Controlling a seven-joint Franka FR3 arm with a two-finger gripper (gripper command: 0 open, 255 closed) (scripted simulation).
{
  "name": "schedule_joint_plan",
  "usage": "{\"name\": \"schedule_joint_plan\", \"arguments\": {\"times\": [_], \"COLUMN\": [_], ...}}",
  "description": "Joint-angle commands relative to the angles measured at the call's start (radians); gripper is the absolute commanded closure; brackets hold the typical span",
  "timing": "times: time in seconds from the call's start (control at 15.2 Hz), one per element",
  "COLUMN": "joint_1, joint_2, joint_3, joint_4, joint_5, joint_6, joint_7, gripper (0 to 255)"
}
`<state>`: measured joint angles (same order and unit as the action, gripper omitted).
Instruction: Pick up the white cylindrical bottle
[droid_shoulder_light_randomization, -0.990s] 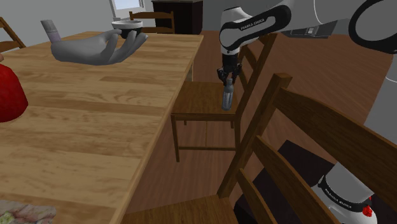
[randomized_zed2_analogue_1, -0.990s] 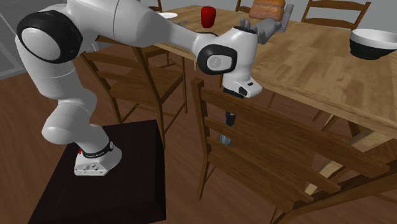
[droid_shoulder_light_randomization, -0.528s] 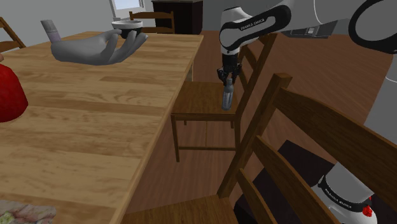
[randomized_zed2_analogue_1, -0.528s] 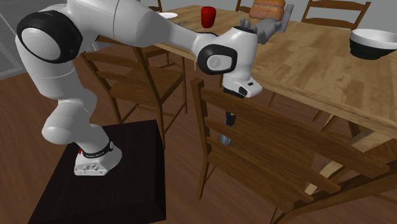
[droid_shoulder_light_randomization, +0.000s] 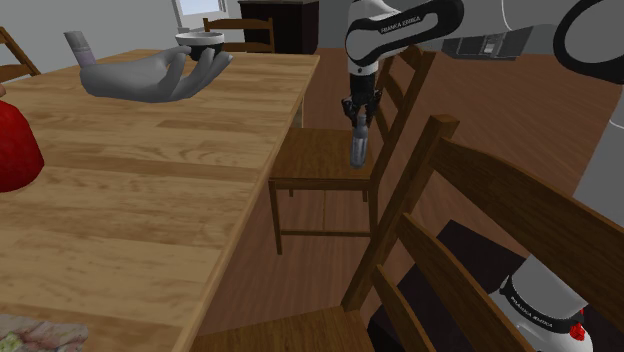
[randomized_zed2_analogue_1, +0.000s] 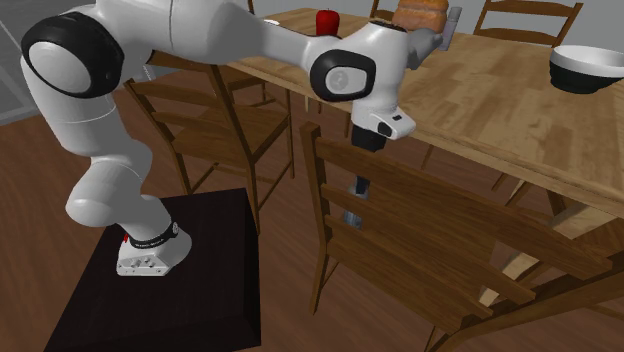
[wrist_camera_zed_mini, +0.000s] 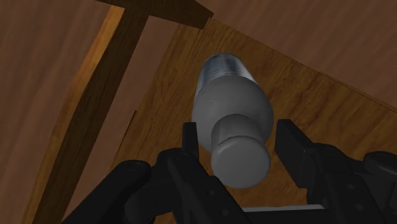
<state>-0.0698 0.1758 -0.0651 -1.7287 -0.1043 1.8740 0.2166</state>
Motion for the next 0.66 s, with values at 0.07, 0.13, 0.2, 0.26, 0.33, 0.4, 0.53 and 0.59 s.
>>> {"name": "schedule_joint_plan", "arguments": {"times": [0.07,0.13,0.2,0.26,0.33,0.4,0.53,0.59], "joint_1": [0.0,0.0,0.0,0.0,0.0,0.0,0.0,0.0], "joint_2": [-0.005,-0.007,-0.008,-0.009,-0.009,-0.01,-0.01,-0.01], "joint_3": [0.0,0.0,0.0,0.0,0.0,0.0,0.0,0.0], "joint_4": [0.033,0.044,0.056,0.069,0.081,0.094,0.109,0.109], "joint_5": [0.001,0.001,0.001,0.002,0.002,0.002,0.002,0.002], "joint_6": [-0.038,-0.05,-0.063,-0.077,-0.09,-0.103,-0.118,-0.118], "joint_7": [-0.005,-0.006,-0.007,-0.008,-0.01,-0.011,-0.012,-0.012], "gripper": [255,255,255,255,255,255,255,255]}}
